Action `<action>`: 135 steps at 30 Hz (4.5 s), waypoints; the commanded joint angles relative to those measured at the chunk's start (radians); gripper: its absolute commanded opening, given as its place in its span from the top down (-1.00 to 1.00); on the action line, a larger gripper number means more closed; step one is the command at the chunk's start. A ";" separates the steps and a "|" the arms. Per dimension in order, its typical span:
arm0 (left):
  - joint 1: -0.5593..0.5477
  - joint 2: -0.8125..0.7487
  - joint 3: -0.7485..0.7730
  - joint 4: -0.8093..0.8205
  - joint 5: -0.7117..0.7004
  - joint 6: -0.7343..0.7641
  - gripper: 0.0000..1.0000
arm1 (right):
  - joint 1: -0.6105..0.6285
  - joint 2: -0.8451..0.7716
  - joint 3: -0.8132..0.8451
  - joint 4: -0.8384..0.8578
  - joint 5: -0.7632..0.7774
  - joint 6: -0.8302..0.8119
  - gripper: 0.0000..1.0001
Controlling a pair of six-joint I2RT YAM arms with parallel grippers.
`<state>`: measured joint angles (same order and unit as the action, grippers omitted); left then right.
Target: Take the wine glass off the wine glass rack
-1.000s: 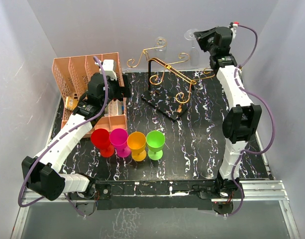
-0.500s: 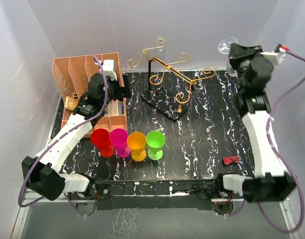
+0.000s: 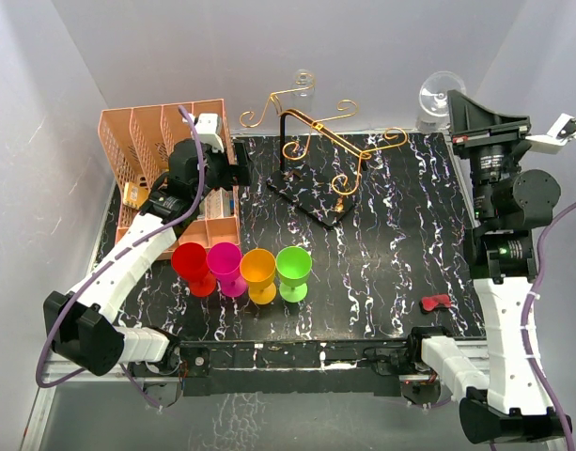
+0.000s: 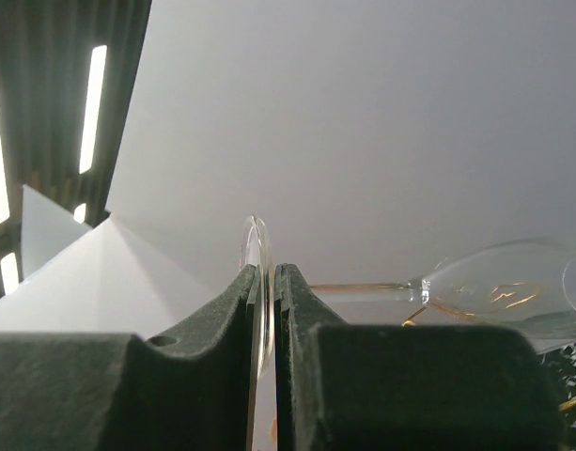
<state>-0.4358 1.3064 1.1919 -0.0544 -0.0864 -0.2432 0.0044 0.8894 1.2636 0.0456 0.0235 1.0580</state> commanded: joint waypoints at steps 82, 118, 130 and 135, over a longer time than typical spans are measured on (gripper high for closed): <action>0.145 -0.127 -0.299 1.218 0.854 -1.284 -0.36 | 0.264 0.408 -0.235 1.183 -0.573 1.291 0.85; 0.145 -0.107 -0.220 1.284 0.916 -1.370 1.00 | 0.263 0.394 -0.401 1.184 -0.471 1.249 0.60; 0.145 -0.245 -0.233 1.069 0.890 -1.262 1.00 | 0.243 0.282 -0.428 0.986 -0.400 0.949 -0.49; 0.145 -0.330 -0.225 0.891 0.868 -1.159 1.00 | 0.224 0.196 -0.443 0.747 -0.349 0.712 -0.70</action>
<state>-0.2855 1.0676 0.9237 0.9653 0.8181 -1.5093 0.2436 1.1591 0.8333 0.9634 -0.3893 1.9747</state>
